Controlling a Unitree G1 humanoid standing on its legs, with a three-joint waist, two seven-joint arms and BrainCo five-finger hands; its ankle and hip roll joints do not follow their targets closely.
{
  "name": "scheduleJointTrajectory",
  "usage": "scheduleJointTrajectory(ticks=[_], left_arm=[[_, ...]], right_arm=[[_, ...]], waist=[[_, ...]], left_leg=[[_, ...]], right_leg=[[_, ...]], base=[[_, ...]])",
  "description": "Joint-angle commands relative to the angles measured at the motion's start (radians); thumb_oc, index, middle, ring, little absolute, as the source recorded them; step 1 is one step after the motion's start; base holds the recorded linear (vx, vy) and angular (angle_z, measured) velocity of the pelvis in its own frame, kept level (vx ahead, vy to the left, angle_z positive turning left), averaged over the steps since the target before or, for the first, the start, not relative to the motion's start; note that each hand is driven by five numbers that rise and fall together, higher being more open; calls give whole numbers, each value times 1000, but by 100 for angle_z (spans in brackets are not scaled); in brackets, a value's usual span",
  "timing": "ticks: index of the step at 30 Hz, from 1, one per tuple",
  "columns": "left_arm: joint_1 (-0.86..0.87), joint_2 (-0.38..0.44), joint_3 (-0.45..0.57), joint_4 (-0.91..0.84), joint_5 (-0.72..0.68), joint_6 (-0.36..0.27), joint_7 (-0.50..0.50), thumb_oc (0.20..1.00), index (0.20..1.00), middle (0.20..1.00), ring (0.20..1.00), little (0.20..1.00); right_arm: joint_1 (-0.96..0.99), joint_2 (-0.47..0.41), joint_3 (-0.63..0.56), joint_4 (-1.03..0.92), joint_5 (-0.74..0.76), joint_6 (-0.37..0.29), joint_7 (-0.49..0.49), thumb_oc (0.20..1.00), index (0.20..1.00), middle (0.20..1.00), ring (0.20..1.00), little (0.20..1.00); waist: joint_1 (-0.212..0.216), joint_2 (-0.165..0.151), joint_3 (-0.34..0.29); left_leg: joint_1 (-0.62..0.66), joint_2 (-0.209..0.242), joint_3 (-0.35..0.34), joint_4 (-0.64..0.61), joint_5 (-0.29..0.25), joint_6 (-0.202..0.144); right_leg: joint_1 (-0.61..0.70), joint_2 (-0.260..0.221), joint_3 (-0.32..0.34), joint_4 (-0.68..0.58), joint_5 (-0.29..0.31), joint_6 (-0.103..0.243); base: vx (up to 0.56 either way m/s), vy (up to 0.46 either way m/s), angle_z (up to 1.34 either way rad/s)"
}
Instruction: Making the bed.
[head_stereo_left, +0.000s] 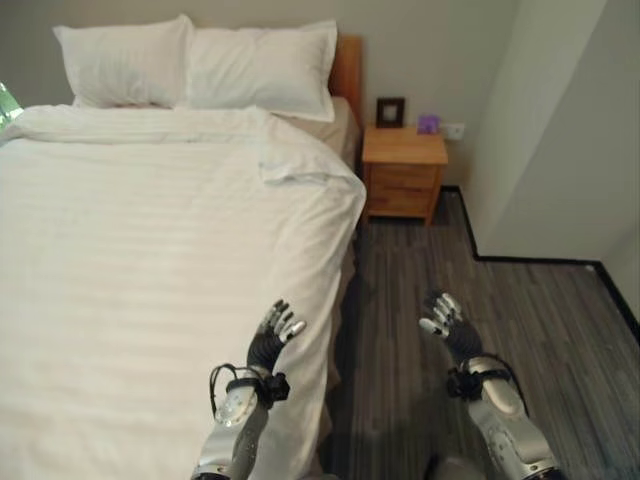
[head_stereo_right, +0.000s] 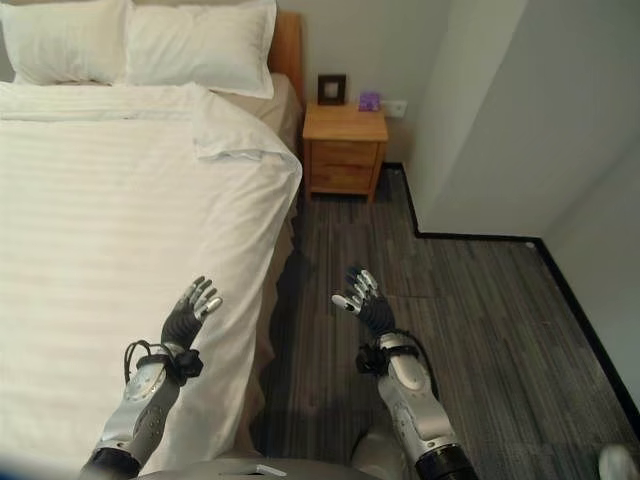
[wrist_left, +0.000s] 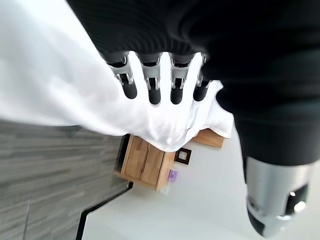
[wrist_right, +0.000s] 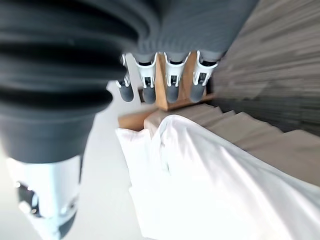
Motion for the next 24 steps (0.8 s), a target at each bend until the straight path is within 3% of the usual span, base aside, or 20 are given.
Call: scheduleJointTrajectory(ticks=[1,3,4,5,7,8,9,10,11,12,13,15,16,17,18,20,22,24], left_arm=[[-24,57,-33,-39,-22,-47,-18,1000,1000,1000,1000,1000],[-52,52,-52,-25,6,-47,-21,1000,1000,1000,1000,1000],[-61,37,-61,-21,1,-52,-29,1000,1000,1000,1000,1000],[-51,22,-67,-16,-15,-53,-37,1000,1000,1000,1000,1000],[-48,17,-66,-16,-31,-54,-35,1000,1000,1000,1000,1000],[-48,10,-67,-8,-38,-53,-28,1000,1000,1000,1000,1000],[-36,7,-66,-15,-51,-49,-34,1000,1000,1000,1000,1000],[-14,-1,-68,-15,-49,-43,-44,1000,1000,1000,1000,1000],[-6,-9,-58,-24,-70,-37,-21,1000,1000,1000,1000,1000],[-6,-10,-57,-32,-113,-40,-28,1000,1000,1000,1000,1000],[-6,-10,-71,-41,-118,-24,-33,1000,1000,1000,1000,1000],[19,7,-65,-57,-90,-23,-40,1000,1000,1000,1000,1000],[60,-4,-50,-44,-121,-21,-61,1000,1000,1000,1000,1000],[60,-4,-50,-44,-121,-21,-61,1000,1000,1000,1000,1000],[107,-8,-36,-31,-119,-25,-68,1000,1000,1000,1000,1000],[138,-14,-26,-29,-113,-26,-65,1000,1000,1000,1000,1000],[165,-23,-6,-30,-125,-27,-62,1000,1000,1000,1000,1000],[183,-22,12,-47,-141,-23,-61,1000,1000,1000,1000,1000]], right_arm=[[-23,1,-63,-2,-32,-43,-5,1000,1000,1000,1000,1000],[-7,-1,-77,3,-44,-40,-10,1000,1000,1000,1000,1000],[-2,-5,-85,5,-69,-37,-13,1000,1000,1000,1000,1000],[-3,-11,-83,-2,-92,-39,-16,1000,1000,1000,1000,1000],[-11,-15,-75,-11,-89,-43,-12,1000,1000,1000,1000,1000],[-9,-24,-66,-18,-80,-46,-7,1000,1000,1000,1000,1000],[-21,-29,-52,-18,-85,-44,2,1000,1000,1000,1000,1000],[-52,-44,-31,-13,-100,-41,14,1000,1000,1000,1000,1000],[-89,-60,-9,-33,-105,-51,15,1000,1000,1000,1000,1000],[-104,-57,8,-24,-74,-54,4,1000,1000,1000,1000,1000],[-134,-60,29,6,-63,-54,-13,1000,1000,1000,1000,1000],[-168,-75,40,16,-73,-44,-18,1000,1000,1000,1000,1000],[-180,-60,47,11,-21,-49,4,1000,1000,1000,1000,1000],[-180,-60,47,11,-21,-49,4,1000,1000,1000,1000,1000],[-178,-68,69,1,-45,-46,19,1000,1000,1000,1000,1000],[-211,-65,99,20,-88,-39,35,1000,1000,1000,1000,1000],[-235,-61,109,25,-127,-37,36,1000,1000,1000,1000,1000],[-256,-29,128,8,-118,-24,55,1000,1000,1000,1000,1000]], waist=[[-13,-91,-7],[-37,-96,-16],[-39,-101,-33],[-42,-105,-53],[-44,-106,-59],[-52,-104,-64],[-48,-102,-67],[-41,-98,-69],[-23,-113,-58],[3,-130,-31],[59,-151,14],[106,-158,34],[147,-145,25],[147,-145,25],[173,-132,8],[218,-111,-15],[251,-108,-29],[277,-126,-38]], left_leg=[[20,-38,75,-45,137,-134],[93,-12,20,-57,102,-164],[134,13,-1,-69,86,-184],[174,37,-29,-52,100,-204],[189,53,-50,-19,114,-214],[179,80,-62,35,143,-229],[162,99,-79,127,211,-247],[111,116,-90,279,328,-258],[-1,129,-76,533,431,-274],[-107,119,-65,687,424,-248],[-248,108,-31,779,364,-207],[-358,84,-4,735,326,-205],[-399,68,54,506,312,-205],[-399,68,54,506,312,-205],[-383,48,89,260,321,-190],[-359,-4,70,11,371,-194],[-353,-22,68,-7,393,-205],[-317,-42,44,64,312,-160]], right_leg=[[231,-44,-29,-525,241,45],[203,-15,69,-757,272,73],[156,-26,95,-797,300,106],[154,-28,81,-784,343,120],[159,-21,84,-744,354,114],[172,-2,100,-726,331,96],[180,16,113,-697,315,74],[209,34,107,-690,291,44],[250,43,87,-686,263,-1],[299,56,92,-711,245,-30],[401,92,92,-753,191,-62],[460,100,90,-784,171,-60],[506,122,84,-797,149,-56],[506,122,84,-797,149,-56],[530,143,78,-797,112,-46],[581,170,69,-797,73,-37],[616,174,55,-797,65,-28],[603,131,30,-660,49,-7]], base=[[717,-221,138],[876,-281,131],[1165,-402,147],[865,-314,126],[557,-257,80],[621,-364,47],[591,-399,26],[642,-546,2],[538,-602,-11],[630,-805,-3],[531,-632,-15],[586,-370,-22],[496,-159,-53],[716,-133,-72],[522,-34,-60],[630,-37,-33],[453,-48,-5],[449,36,27]])
